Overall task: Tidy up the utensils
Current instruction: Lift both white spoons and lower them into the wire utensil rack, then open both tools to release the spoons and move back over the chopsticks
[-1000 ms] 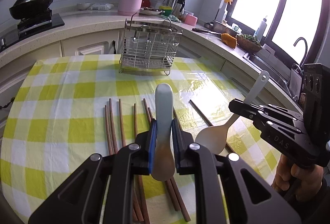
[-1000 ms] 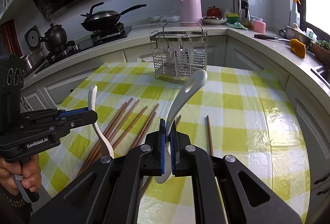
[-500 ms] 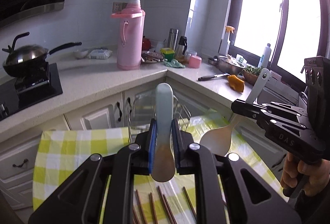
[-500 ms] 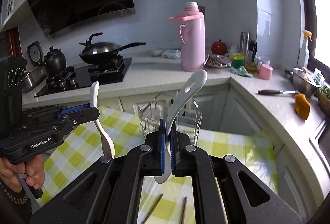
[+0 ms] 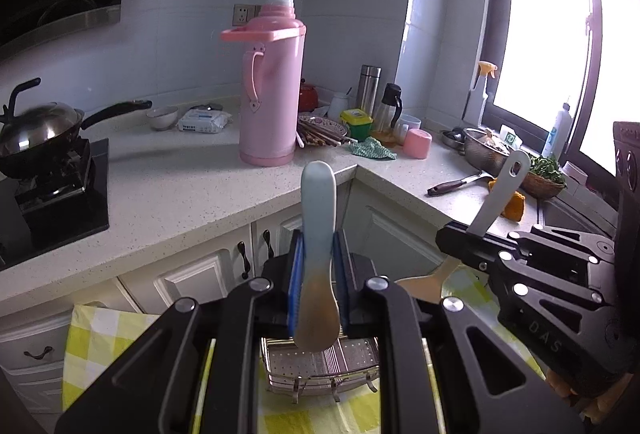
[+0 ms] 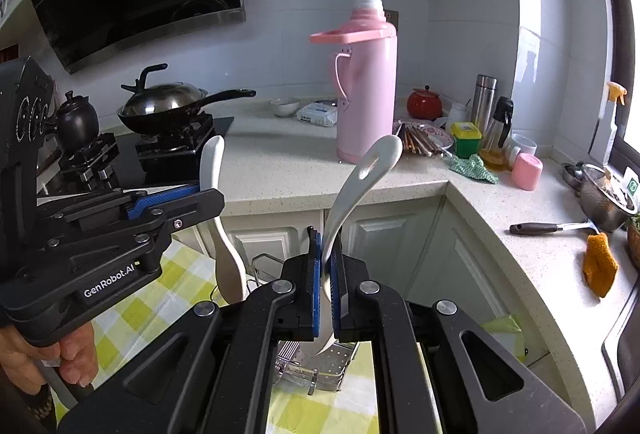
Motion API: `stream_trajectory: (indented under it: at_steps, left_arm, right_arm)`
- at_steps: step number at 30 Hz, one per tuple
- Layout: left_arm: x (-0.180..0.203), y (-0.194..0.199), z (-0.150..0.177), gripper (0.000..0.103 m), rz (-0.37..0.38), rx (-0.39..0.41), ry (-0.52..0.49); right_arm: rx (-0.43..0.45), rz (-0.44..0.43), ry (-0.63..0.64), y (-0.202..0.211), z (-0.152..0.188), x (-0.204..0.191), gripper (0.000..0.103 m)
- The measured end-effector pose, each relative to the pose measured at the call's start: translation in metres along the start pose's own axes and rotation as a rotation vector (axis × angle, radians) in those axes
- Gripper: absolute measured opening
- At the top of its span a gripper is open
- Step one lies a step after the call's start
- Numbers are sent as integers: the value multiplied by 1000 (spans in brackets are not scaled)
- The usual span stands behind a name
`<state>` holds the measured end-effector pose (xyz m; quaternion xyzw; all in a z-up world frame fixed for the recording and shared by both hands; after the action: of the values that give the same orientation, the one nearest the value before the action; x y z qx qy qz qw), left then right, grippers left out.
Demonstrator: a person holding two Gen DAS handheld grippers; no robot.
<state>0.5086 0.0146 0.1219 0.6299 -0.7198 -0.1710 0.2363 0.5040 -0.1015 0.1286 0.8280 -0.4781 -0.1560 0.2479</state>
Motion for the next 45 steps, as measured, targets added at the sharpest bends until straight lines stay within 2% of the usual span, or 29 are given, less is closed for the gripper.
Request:
stream_trajectory:
  at_steps: [5, 9, 22, 29, 31, 33, 35, 37, 38, 41, 42, 45]
  left_arm:
    - [-11, -40, 27, 14, -19, -51, 25]
    - [-15, -56, 48, 14, -30, -87, 30]
    - [-11, -80, 85, 14, -40, -177, 19]
    - [-11, -85, 95, 15, -38, -210, 16]
    - [-10, -85, 94, 22, -38, -213, 14]
    - [-10, -83, 92, 34, -39, -206, 10]
    - [-10, -81, 90, 35, -38, -200, 10]
    - [-10, -76, 88, 36, -37, -191, 14]
    - [-11, -72, 87, 37, -36, -184, 16]
    - [-11, -60, 82, 40, -38, -160, 14]
    - [-11, -55, 80, 41, -37, -152, 16]
    - [-16, -34, 77, 41, -34, -124, 26]
  right_arm:
    - [-57, -9, -21, -33, 24, 6, 6]
    - [-91, -20, -22, -49, 39, 6, 6]
    - [-193, -49, -10, -77, 72, -6, 6]
    - [-227, -53, -7, -84, 82, -7, 7]
    - [-227, -51, -7, -85, 82, -6, 7]
    - [-223, -47, -13, -84, 81, -5, 8]
    - [-215, -41, -19, -82, 78, -2, 9]
    - [-202, -35, -30, -77, 76, 1, 13]
    - [-194, -35, -36, -74, 74, 4, 19]
    - [-158, -22, -51, -60, 69, 11, 48]
    - [-143, -8, -53, -54, 67, 14, 54]
    - [-105, 23, -58, -34, 68, 22, 56]
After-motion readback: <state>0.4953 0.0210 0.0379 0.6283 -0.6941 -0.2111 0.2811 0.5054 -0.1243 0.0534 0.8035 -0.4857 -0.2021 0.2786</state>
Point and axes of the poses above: each gripper's, at about its wrist camera, not at the fingertips, and y roughly against the way its jaws point, x to its right, z to its underside, the point moved 6 cm from there along -y, roughly the way its jaws point, and after that the axes turned 2 degrees about -x, right-handed, at the moved point
